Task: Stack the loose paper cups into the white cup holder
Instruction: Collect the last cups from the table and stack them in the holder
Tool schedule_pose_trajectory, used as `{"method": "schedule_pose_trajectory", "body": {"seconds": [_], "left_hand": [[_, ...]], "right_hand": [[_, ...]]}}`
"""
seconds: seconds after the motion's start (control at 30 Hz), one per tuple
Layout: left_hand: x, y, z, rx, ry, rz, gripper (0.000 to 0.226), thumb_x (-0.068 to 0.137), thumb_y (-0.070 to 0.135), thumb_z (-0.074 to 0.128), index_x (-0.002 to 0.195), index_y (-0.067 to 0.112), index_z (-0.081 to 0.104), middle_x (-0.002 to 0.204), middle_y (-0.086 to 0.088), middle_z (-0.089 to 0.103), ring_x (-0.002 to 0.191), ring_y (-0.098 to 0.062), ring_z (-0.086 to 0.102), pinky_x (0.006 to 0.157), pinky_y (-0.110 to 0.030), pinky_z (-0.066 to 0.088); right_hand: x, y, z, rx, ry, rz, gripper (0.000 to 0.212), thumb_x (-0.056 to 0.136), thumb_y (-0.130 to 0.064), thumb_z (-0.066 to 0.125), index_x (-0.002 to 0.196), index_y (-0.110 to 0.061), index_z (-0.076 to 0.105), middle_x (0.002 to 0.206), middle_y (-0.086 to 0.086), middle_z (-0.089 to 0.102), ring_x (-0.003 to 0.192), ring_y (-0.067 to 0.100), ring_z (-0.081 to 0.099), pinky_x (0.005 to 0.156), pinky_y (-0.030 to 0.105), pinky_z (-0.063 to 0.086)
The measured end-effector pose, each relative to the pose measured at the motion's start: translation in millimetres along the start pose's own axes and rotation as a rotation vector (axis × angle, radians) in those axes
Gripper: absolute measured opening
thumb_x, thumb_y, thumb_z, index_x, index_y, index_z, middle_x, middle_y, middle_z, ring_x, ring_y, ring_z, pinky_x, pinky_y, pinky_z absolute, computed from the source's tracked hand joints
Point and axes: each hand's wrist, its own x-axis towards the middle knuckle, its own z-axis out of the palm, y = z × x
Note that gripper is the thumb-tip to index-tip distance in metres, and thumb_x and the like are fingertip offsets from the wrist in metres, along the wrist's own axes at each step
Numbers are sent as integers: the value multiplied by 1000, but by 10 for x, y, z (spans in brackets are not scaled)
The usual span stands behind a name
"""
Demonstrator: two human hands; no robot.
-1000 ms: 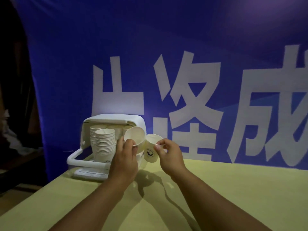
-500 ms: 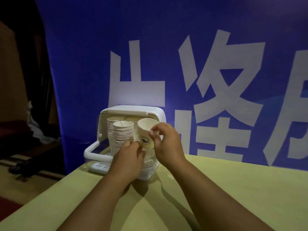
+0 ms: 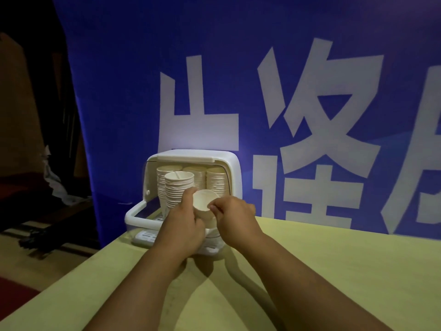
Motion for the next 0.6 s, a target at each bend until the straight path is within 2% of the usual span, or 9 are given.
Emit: {"method": "schedule_pose_trajectory", "body": {"seconds": [0.07,0.17,0.27,0.4,0.5,0.6], "left_hand": [[-1,-10,6,26,2,-6,56,97,16,55,145,36,35,128,4,59,109,-16,57,86,-33,52],[-4,-1,23,70,33,-56,43,97,17,56,139,24,54,130,3,57,112,-15,57,97,-39,54],[-2,13,49,69,88,-63,43,98,17,59,140,19,57,137,6,48,116,-16,56,101,-39,53],[13,-1,55,42,124,-75,37,100,18,58,137,14,61,134,5,50,114,-14,56,101,-36,52],[11,1,48,6,156,-49,37,100,15,57,136,16,63,137,3,52,114,-12,55,96,-30,50],[18,2,42,-30,185,-30,40,99,15,58,139,17,60,138,2,53,115,-15,56,97,-34,54]], "right_hand": [[-7,-3,-1,-127,34,-14,21,100,-35,56,115,-31,69,117,-6,67,109,16,53,95,38,34],[-12,-8,8,-73,42,98,35,95,-46,60,128,-33,61,122,-5,66,114,17,54,97,38,32],[-6,15,47,-93,22,131,40,94,-50,60,130,-32,59,122,-7,67,112,15,56,94,36,31],[3,32,87,-70,-56,171,47,95,-48,58,139,-33,55,136,-6,60,126,18,49,101,38,32],[11,11,95,33,-79,171,43,99,-39,56,141,-31,53,140,-5,57,125,18,51,104,37,30],[13,-14,101,182,-40,164,43,98,-31,60,140,-27,54,141,-6,54,120,15,55,108,36,38]]}}
